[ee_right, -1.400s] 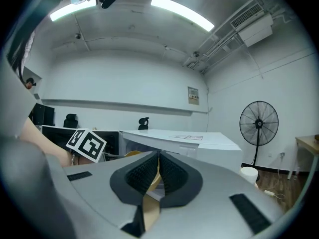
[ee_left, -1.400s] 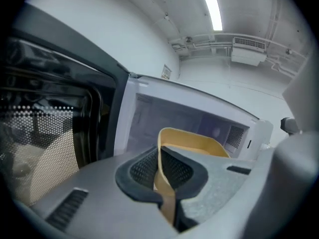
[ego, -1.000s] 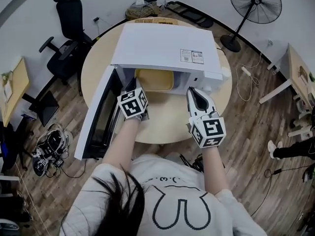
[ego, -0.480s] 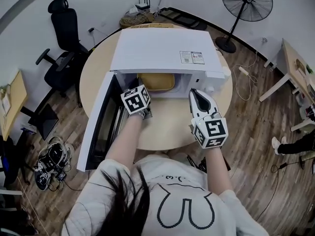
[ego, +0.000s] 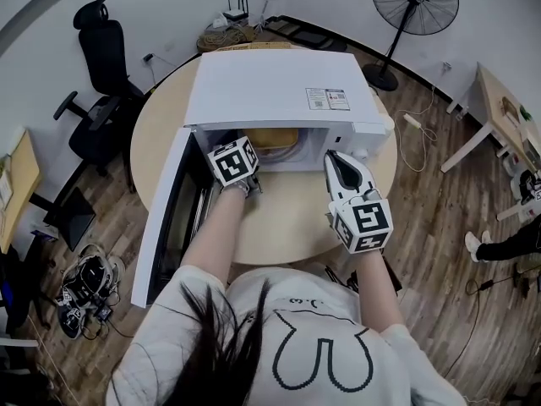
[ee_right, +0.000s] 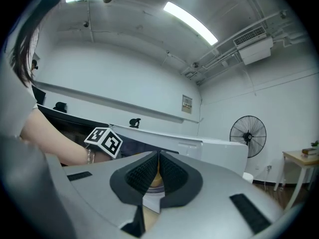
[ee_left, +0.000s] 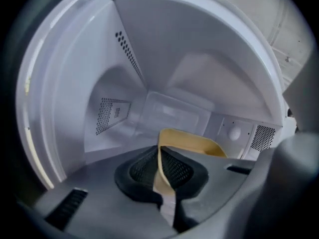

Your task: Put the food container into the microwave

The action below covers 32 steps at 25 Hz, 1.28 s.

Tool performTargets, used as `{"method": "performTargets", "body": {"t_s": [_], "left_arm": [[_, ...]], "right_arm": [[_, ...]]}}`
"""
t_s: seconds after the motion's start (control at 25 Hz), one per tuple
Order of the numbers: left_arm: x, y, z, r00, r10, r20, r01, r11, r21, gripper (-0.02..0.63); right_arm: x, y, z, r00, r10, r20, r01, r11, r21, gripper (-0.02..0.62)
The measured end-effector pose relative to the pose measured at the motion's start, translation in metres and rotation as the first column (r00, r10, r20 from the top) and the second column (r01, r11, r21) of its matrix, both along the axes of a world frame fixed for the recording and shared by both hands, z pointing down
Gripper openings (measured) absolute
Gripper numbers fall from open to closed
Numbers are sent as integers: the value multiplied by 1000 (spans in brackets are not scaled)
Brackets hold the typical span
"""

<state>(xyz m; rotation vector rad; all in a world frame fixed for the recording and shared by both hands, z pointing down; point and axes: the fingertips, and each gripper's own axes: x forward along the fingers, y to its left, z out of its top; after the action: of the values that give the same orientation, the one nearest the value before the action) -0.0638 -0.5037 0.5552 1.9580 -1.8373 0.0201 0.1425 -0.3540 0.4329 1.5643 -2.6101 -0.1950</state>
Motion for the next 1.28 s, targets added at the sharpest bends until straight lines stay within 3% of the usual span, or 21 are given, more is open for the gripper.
{"method": "performTargets", "body": {"t_s": [0.24,0.6,0.76,1.28], "left_arm": [[-3,-7,10,1000,-3,6,3,999,-41,20],[-3,-5,9,998,0,67,0,1000,-1,22],[-1,-3,3,997,18,81,-20,1000,18,101],[1,27,-22,997,5,76,-4,1000,-12,103]], "right_arm": [[-4,-2,0,1000,-7,-19,7,1000,5,31],[-8,5,-1,999,-11,-41,11,1000,4,31],[-9,10,-7,999,-11,-51,11,1000,-2,31],[-9,24,-45,998,-43,-46,41,998,-39,31]]}}
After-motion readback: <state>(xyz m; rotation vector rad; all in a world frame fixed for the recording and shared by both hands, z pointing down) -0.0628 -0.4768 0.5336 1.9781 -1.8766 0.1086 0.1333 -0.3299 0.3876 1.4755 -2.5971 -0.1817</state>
